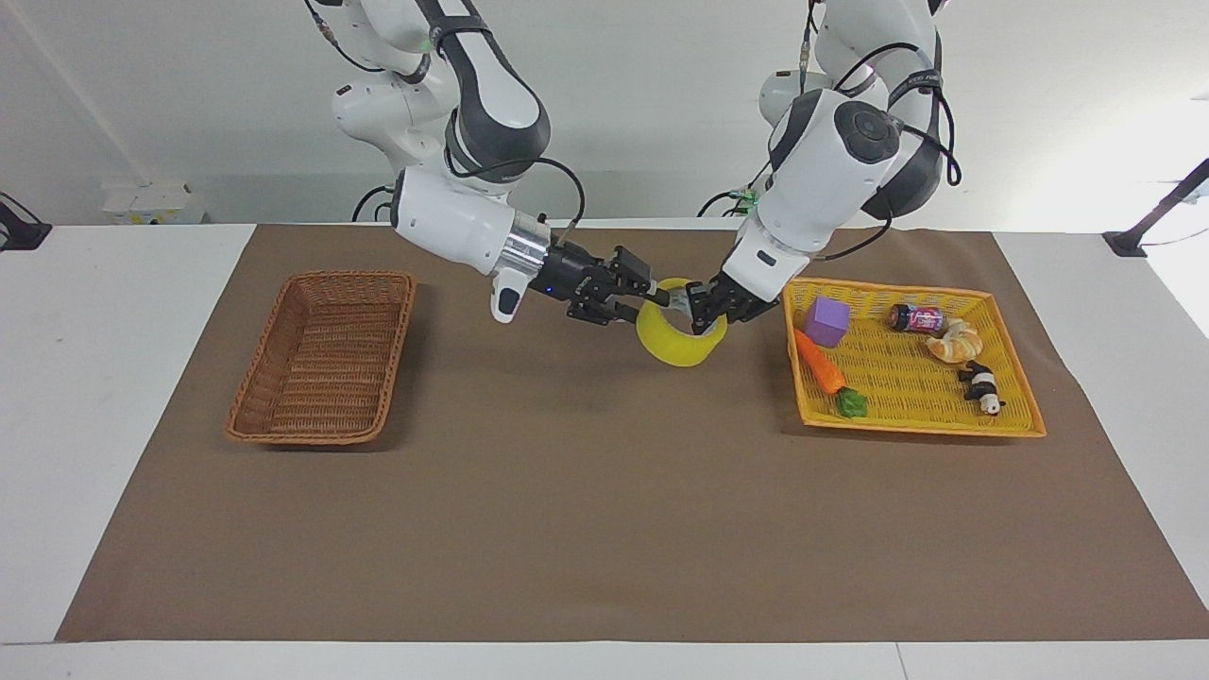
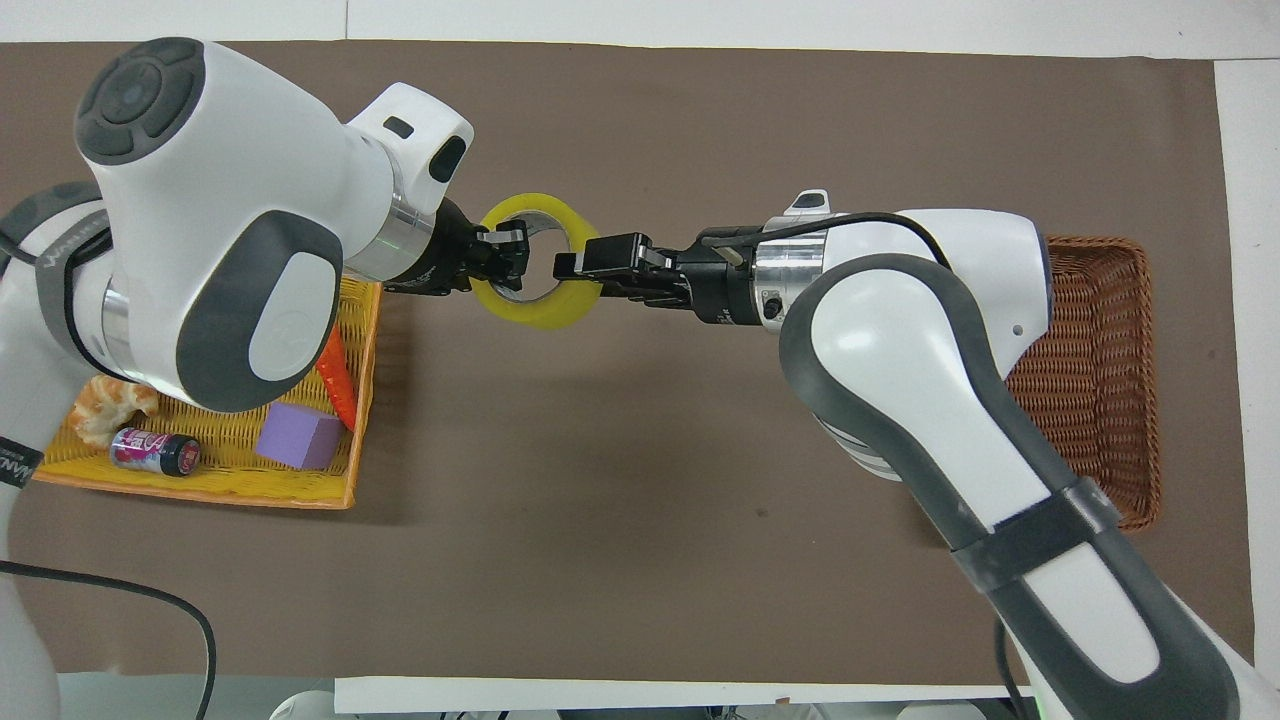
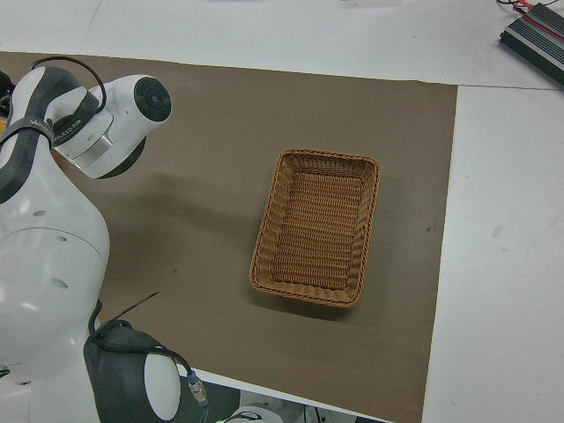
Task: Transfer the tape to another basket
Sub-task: 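Grasp the tape rim with the right gripper beside the left gripper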
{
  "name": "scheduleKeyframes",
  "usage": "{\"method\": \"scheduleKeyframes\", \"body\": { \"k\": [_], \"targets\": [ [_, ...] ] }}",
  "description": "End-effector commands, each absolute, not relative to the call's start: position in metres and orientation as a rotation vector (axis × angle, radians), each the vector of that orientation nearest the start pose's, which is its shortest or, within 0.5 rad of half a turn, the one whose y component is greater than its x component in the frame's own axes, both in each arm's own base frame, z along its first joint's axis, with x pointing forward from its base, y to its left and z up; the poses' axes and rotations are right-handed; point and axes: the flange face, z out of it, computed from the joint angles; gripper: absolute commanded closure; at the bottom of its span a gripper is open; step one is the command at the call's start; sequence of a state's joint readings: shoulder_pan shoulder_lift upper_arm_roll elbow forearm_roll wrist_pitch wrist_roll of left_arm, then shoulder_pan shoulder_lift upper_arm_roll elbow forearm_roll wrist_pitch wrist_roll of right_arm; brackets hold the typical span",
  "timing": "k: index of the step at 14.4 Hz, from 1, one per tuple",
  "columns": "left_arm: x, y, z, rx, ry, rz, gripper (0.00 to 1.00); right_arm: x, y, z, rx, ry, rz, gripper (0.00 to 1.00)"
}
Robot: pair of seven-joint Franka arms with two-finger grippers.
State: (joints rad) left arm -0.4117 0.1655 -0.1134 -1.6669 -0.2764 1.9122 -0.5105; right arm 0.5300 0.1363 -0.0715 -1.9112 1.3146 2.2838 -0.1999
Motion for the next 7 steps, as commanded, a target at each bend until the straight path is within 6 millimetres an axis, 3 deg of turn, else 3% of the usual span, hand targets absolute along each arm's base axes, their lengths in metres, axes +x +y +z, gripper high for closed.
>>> {"method": "scheduleKeyframes", "body": {
  "k": [1, 3, 6, 7],
  "targets": [
    [0.527, -0.324, 0.526, -3.423, -0.135, 0.135, 0.98, 0.55, 0.298, 0.461, -2.061, 0.159, -0.083, 1.0],
    [0.527, -0.324, 0.528, -3.424, -0.135, 0.131, 0.95, 0.549, 0.299, 0.461, -2.06, 0.156, -0.081, 1.0],
    [0.528, -0.322, 0.533, -3.428, -0.136, 0.125, 0.71, 0.55, 0.298, 0.461, -2.059, 0.156, -0.078, 1.0],
    [0.526, -0.321, 0.543, -3.434, -0.133, 0.104, 0.16, 0.549, 0.298, 0.461, -2.059, 0.156, -0.075, 1.0]
  ]
}}
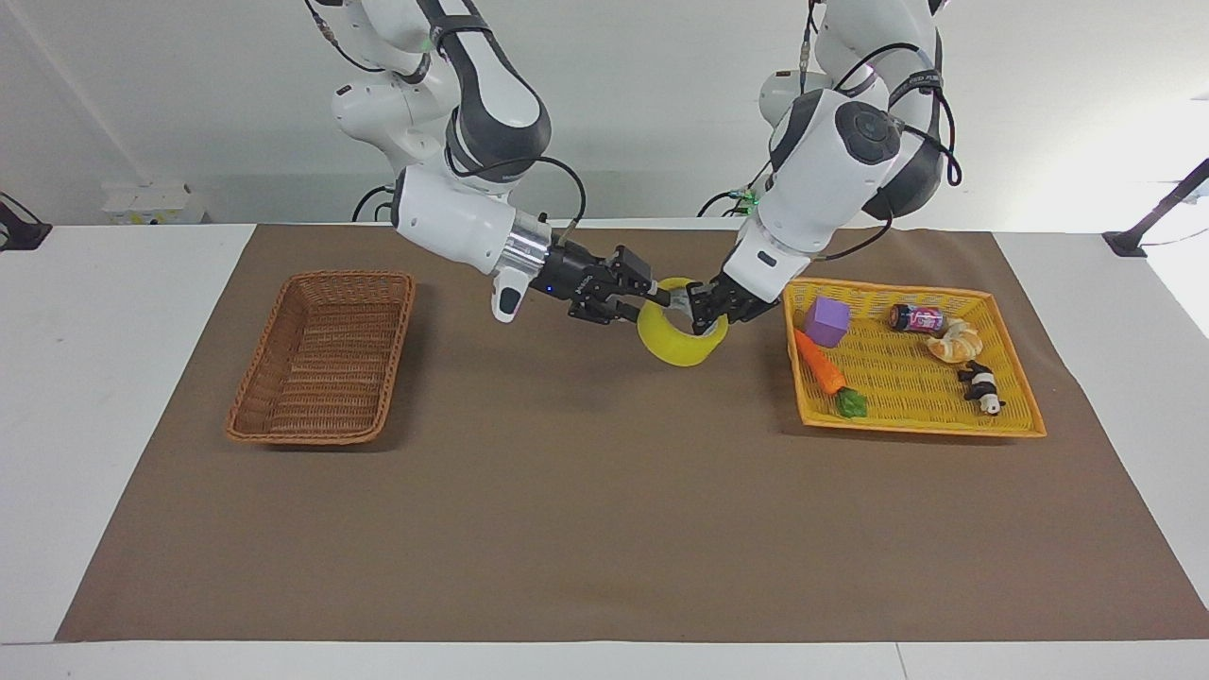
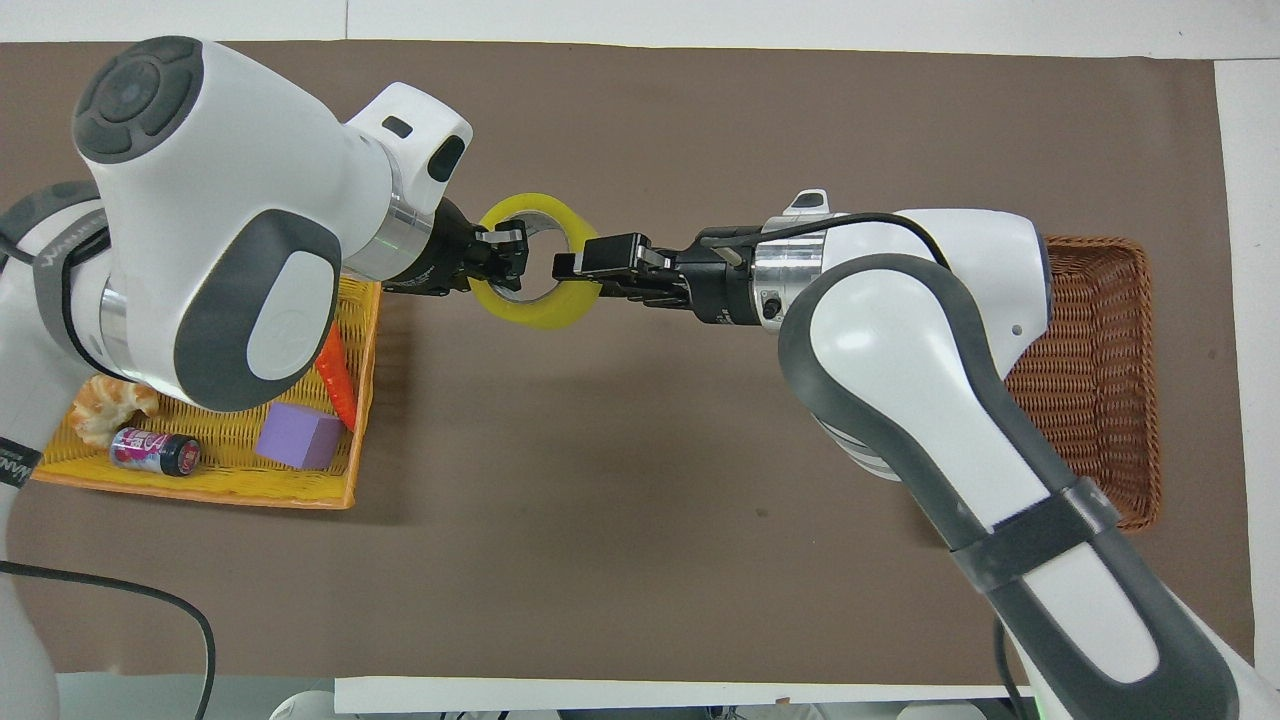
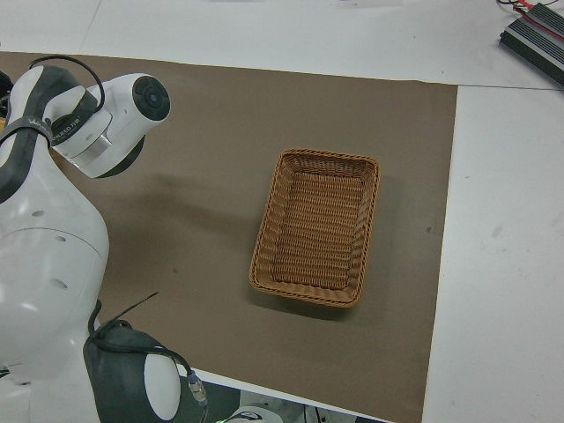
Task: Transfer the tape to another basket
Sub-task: 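Open the left gripper and withdraw it while the right gripper pulls tape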
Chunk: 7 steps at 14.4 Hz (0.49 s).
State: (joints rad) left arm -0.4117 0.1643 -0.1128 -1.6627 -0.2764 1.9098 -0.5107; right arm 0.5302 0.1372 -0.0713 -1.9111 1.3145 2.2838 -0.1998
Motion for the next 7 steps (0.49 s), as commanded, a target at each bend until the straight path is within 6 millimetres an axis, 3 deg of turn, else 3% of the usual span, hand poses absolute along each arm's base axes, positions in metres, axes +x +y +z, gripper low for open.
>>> {"method": "scheduleKeyframes", "body": {
  "k": [1, 3, 4, 5, 7],
  "targets": [
    [0.526, -0.317, 0.555, -3.44, -0.137, 0.08, 0.0, 0.55, 0.297, 0.461, -2.059, 0.157, -0.076, 1.0],
    [0.527, -0.293, 0.579, -3.415, -0.145, 0.063, 0.0, 0.55, 0.297, 0.461, -2.058, 0.154, -0.077, 1.0],
    [0.542, -0.254, 0.593, -3.399, -0.235, 0.06, 0.0, 0.55, 0.296, 0.461, -2.058, 0.154, -0.079, 1.0],
    [0.546, -0.234, 0.603, -3.379, -0.241, 0.074, 0.0, 0.551, 0.294, 0.461, -2.058, 0.153, -0.078, 1.0],
    [0.565, -0.173, 0.615, -3.31, -0.179, -0.011, 0.0, 0.555, 0.28, 0.46, -2.058, 0.148, -0.082, 1.0]
  ]
}}
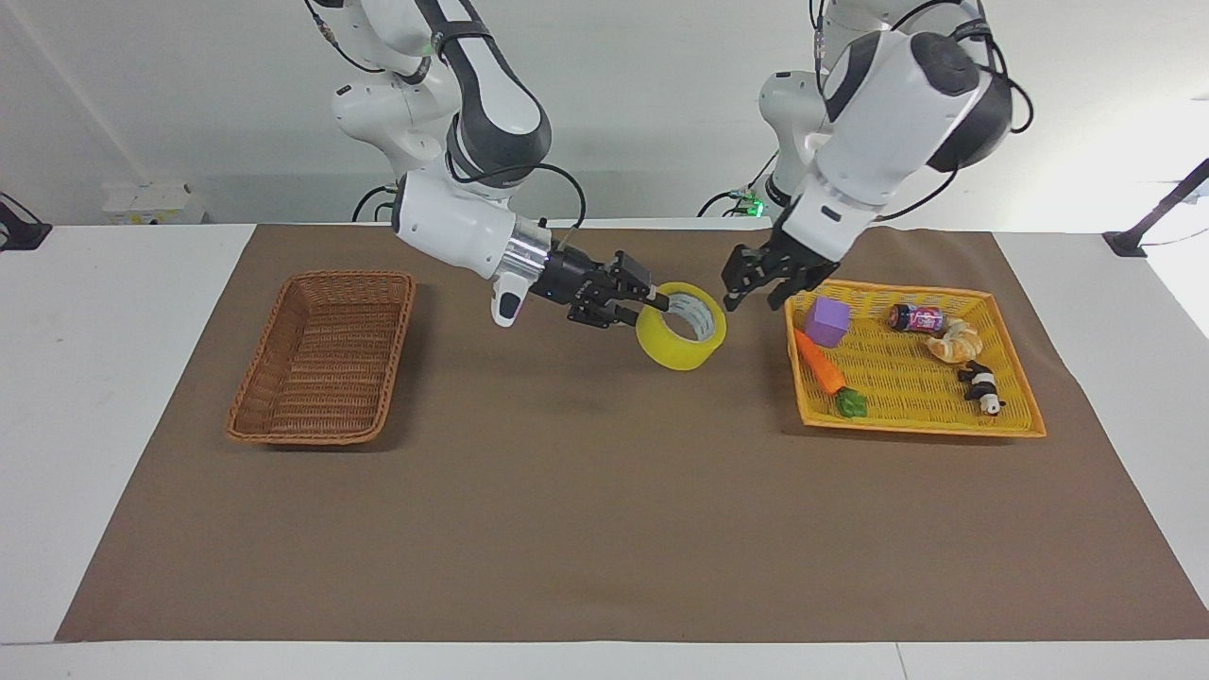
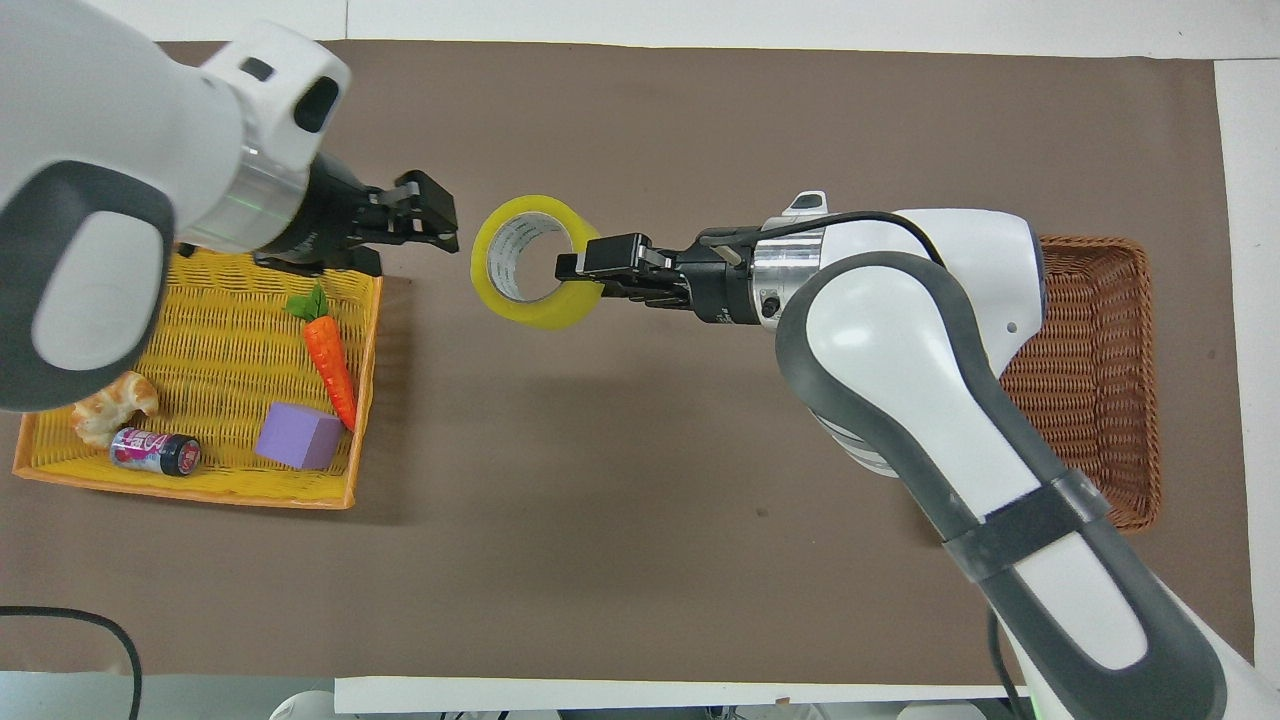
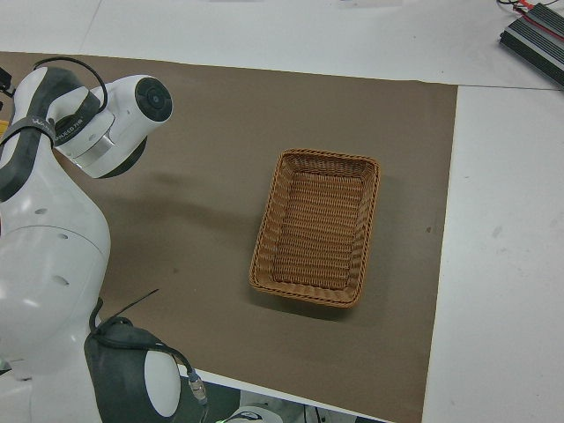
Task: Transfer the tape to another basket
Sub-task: 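Open the left gripper and withdraw it while the right gripper pulls tape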
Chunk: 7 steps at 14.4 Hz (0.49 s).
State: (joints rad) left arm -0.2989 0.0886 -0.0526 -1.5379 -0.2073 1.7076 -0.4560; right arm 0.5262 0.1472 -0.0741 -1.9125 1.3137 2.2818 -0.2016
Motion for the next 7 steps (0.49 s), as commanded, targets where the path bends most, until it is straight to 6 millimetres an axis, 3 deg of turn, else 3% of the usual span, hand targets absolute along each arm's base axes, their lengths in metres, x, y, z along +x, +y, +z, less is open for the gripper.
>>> {"method": "scheduleKeyframes", "body": {
  "k": [1, 3, 7],
  "targets": [
    [0.569, -0.141, 0.62, -3.285, -0.123, -0.039, 0.0, 0.56, 0.264, 0.458, -2.058, 0.142, -0.086, 1.0],
    [0.574, -0.088, 0.618, -3.263, -0.044, -0.004, 0.0, 0.573, 0.218, 0.456, -2.078, 0.119, -0.051, 1.0],
    [0.577, -0.024, 0.617, -3.163, 0.109, -0.014, 0.0, 0.586, 0.068, 0.452, -2.138, 0.061, -0.029, 1.0]
  ]
}}
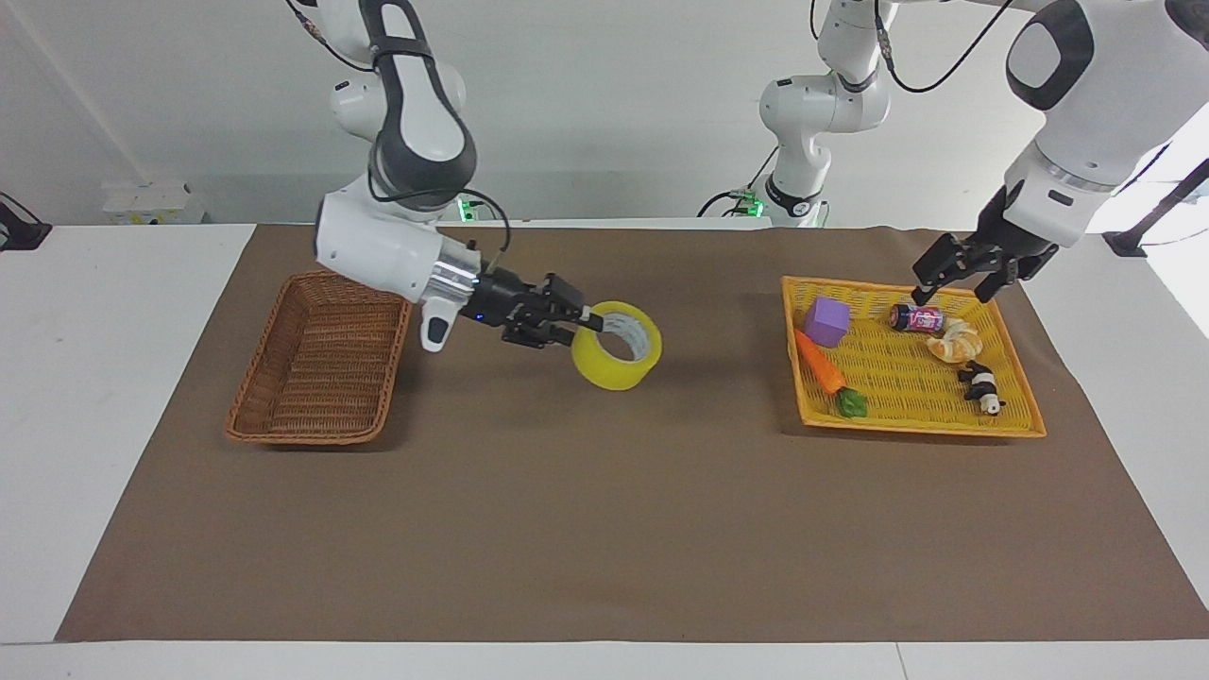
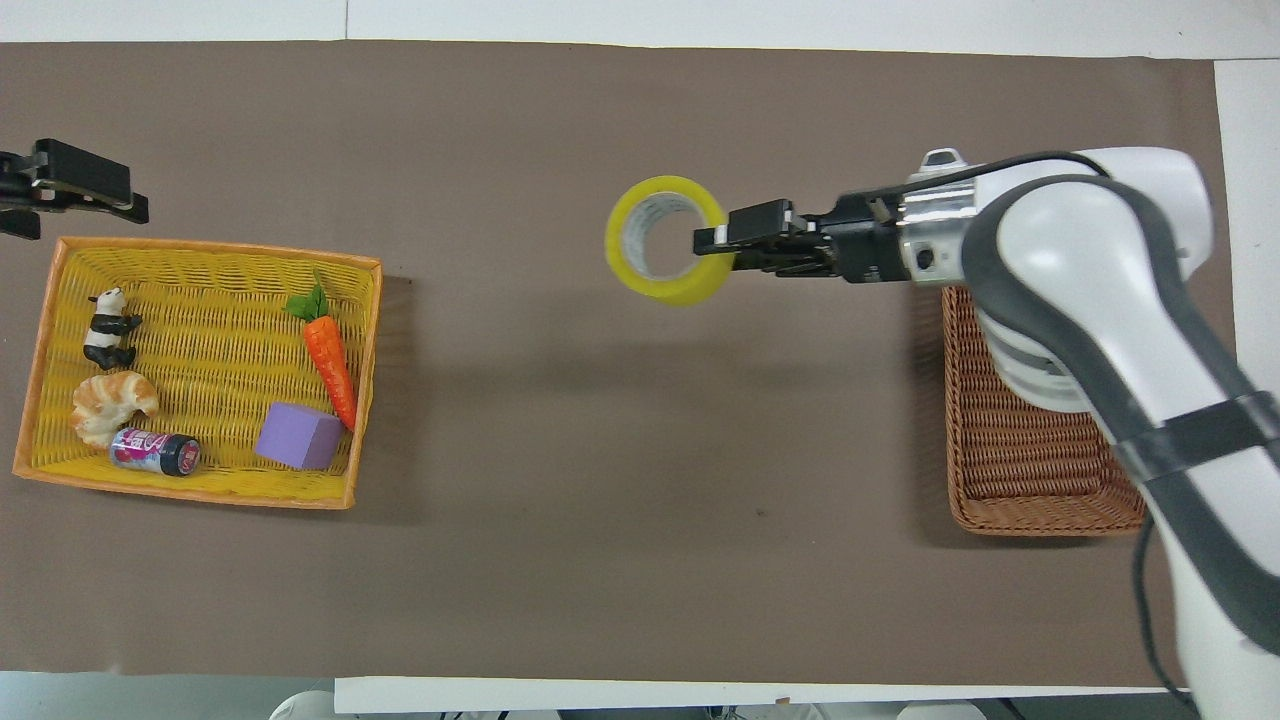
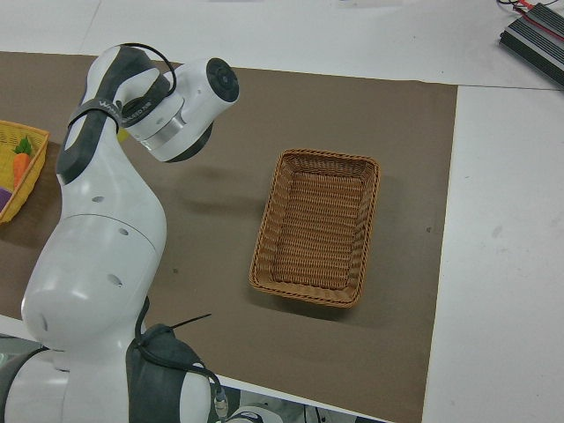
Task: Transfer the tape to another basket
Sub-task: 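Open the left gripper and withdraw it while the right gripper pulls tape, then carry the tape with the right gripper over the wicker basket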
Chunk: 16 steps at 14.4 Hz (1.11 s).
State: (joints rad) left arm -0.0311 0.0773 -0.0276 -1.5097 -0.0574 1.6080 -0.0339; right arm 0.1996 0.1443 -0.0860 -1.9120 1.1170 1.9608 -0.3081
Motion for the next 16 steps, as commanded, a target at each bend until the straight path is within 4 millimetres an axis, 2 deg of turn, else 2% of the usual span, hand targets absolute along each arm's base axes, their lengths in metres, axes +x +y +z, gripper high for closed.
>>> {"method": "scheduleKeyframes", "body": {
  "k": [1, 3, 4, 6, 7, 8, 10, 13, 16],
  "targets": [
    [0.578, -0.015, 0.615, -3.162, 0.104, -0.025, 0.0, 0.581, 0.025, 0.45, -2.141, 0.054, -0.018, 1.0],
    [0.571, -0.014, 0.611, -3.162, 0.092, 0.007, 0.0, 0.563, -0.071, 0.447, -2.174, 0.085, -0.008, 1.0],
    [0.572, -0.015, 0.611, -3.162, 0.093, -0.017, 0.0, 0.547, -0.119, 0.443, -2.184, 0.077, 0.006, 1.0],
    [0.58, -0.016, 0.615, -3.159, 0.099, -0.123, 0.0, 0.52, -0.187, 0.412, -2.186, 0.021, 0.016, 1.0],
    [0.58, -0.016, 0.615, -3.159, 0.097, -0.126, 0.0, 0.51, -0.209, 0.397, -2.204, -0.006, 0.015, 1.0],
    [0.58, -0.016, 0.614, -3.159, 0.097, -0.117, 0.0, 0.505, -0.221, 0.386, -2.201, 0.0, 0.017, 1.0],
    [0.58, -0.016, 0.615, -3.159, 0.099, -0.121, 0.0, 0.5, -0.227, 0.369, -2.194, 0.02, 0.039, 1.0],
    [0.581, -0.018, 0.615, -3.157, 0.107, -0.136, 0.0, 0.49, -0.219, 0.348, -2.189, 0.048, 0.066, 1.0],
    [0.578, -0.006, 0.619, -3.155, 0.078, -0.129, 0.0, 0.478, -0.215, 0.331, -2.205, 0.045, 0.084, 1.0]
  ]
}}
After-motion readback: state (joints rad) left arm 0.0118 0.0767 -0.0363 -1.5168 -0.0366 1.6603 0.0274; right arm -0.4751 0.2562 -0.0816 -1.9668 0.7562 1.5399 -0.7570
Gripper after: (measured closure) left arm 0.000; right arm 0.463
